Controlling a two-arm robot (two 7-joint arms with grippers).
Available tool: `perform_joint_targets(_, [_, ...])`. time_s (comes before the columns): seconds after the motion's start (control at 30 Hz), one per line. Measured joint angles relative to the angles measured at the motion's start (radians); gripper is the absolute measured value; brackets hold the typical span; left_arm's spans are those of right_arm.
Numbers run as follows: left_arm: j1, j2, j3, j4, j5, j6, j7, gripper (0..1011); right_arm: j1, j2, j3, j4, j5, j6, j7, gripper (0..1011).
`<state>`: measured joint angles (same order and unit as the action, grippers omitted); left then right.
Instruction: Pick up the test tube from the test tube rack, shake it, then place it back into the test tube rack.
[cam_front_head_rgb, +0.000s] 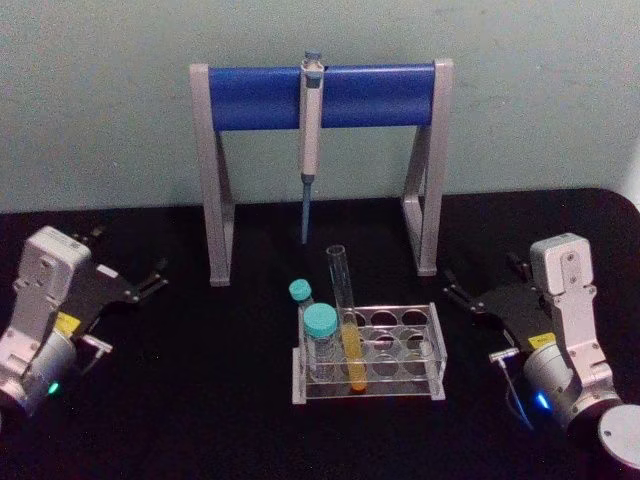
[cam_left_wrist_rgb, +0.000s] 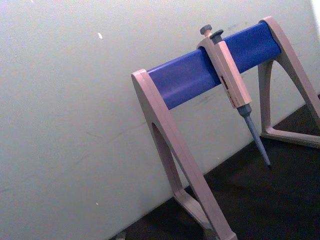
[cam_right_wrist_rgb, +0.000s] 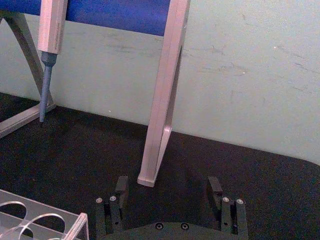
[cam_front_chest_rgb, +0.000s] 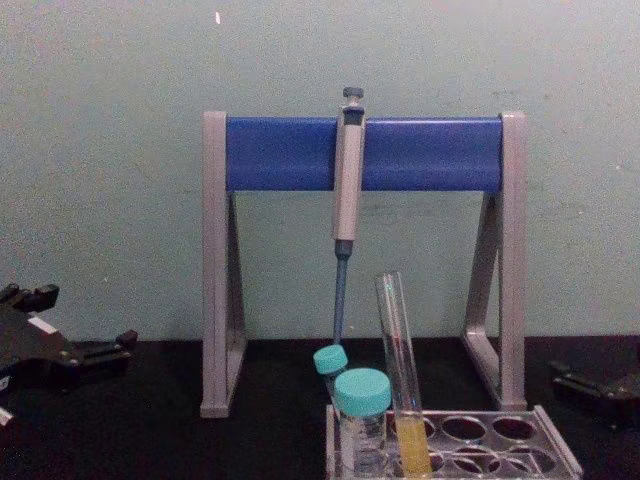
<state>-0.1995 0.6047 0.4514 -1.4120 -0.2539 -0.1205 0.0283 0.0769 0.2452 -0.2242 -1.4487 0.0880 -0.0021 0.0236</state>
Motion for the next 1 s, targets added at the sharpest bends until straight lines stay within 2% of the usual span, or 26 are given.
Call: perform_joint_targets(1.0, [0.000, 0.000, 0.000, 0.000, 0.000, 0.000, 0.000, 1001, 0.000, 0.000, 0.000, 0.000, 0.000, 0.000, 0.000, 1000])
